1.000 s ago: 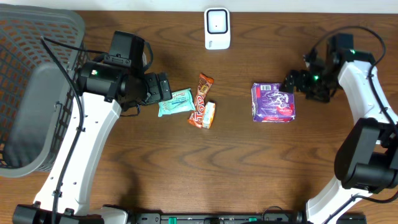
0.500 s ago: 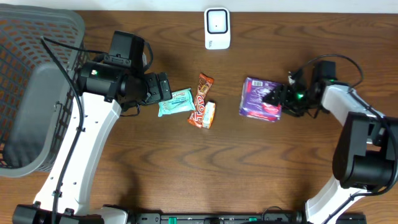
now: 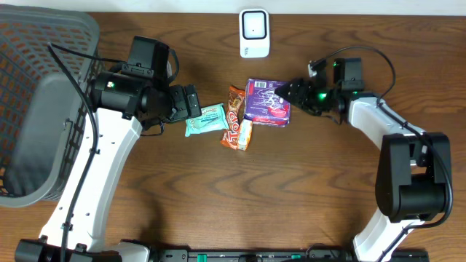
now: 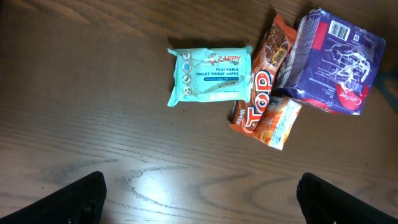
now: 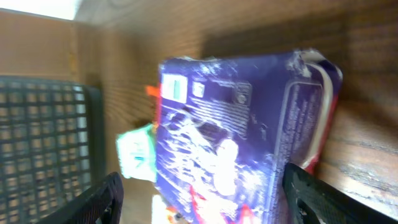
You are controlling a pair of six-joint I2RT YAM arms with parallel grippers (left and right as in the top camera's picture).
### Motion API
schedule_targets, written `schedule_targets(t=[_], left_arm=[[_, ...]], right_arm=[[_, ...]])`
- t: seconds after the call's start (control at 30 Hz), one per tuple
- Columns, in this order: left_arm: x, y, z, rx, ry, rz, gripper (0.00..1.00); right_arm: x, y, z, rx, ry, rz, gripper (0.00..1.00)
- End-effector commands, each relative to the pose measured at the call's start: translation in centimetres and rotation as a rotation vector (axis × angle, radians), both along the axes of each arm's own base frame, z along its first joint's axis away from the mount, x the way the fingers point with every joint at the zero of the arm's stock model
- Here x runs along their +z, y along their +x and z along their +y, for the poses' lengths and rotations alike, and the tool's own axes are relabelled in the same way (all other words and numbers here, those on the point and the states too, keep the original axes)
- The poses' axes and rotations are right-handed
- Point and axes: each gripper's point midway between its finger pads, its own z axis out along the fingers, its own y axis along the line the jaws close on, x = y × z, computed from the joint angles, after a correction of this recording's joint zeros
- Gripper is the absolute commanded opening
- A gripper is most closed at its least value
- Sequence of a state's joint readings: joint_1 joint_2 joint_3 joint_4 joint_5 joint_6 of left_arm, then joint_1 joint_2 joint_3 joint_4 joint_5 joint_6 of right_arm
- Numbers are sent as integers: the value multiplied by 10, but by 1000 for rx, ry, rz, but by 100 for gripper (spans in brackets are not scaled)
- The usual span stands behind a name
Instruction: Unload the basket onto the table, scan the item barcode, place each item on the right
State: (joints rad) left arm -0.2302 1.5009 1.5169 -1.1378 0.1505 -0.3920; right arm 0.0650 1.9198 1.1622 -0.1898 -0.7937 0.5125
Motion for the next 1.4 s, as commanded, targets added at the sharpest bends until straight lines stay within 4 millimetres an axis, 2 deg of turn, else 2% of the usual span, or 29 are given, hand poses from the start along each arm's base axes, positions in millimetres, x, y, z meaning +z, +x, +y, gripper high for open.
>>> schedule_targets(t=[0.0,0.03,0.13,0.2,0.3,0.47,0.53,0.63,0.73,0.77,0.8,0.83,0.9,0.93,1.03,1.13,1.23,1.27,1.3,1.37], left_arm=[[1,1,2,3,9,-4,98],[1,1,2,3,9,-4,98],[1,1,2,3,9,-4,98],[1,1,2,3,9,-4,98],[1,1,2,3,9,-4,98],[1,1,2,3,9,-4,98],[1,1,2,3,9,-4,98],[1,1,2,3,9,-4,98],[1,1,2,3,9,-4,98],[1,1,2,3,9,-4,98],[1,1,2,3,9,-4,98],[1,1,2,3,9,-4,98],[1,1,2,3,9,-4,98],[1,1,2,3,9,-4,98],[1,1,2,3,9,-4,98],[1,1,2,3,9,-4,98],[1,1,2,3,9,-4,98],[1,1,2,3,9,-4,98],[1,1,2,3,9,-4,98],[1,1,2,3,9,-4,98]], right_arm=[[15,2,-1,6,53,23,78],[10,1,-4,-11,30,42,79],[-26,-10,-28,-152,-157,193,83],[-34,-12,-25,-159,-221,192,87],[-38,-13,-21,-170,-276,184,88],[-43,-12,-15,-175,-298,182,80],[-51,-14,-15,-179,-323,195,76],[-71,-14,-9,-137,-333,197,75],[-87,-19,-7,-107,-334,225,62],[-94,-23,-7,-101,-335,247,46],[-94,-24,-6,-93,-333,248,37],[-93,-24,-4,-75,-326,240,30],[-87,-25,6,-9,-280,202,22],[-84,-25,10,20,-262,182,1],[-80,-23,9,16,-263,173,1],[-62,-15,5,-1,-266,138,1],[-41,-9,-9,-49,-340,109,1],[-26,-6,-24,-81,-437,79,1],[-19,-6,-32,-98,-486,69,1],[9,-7,-72,-199,-724,37,1]])
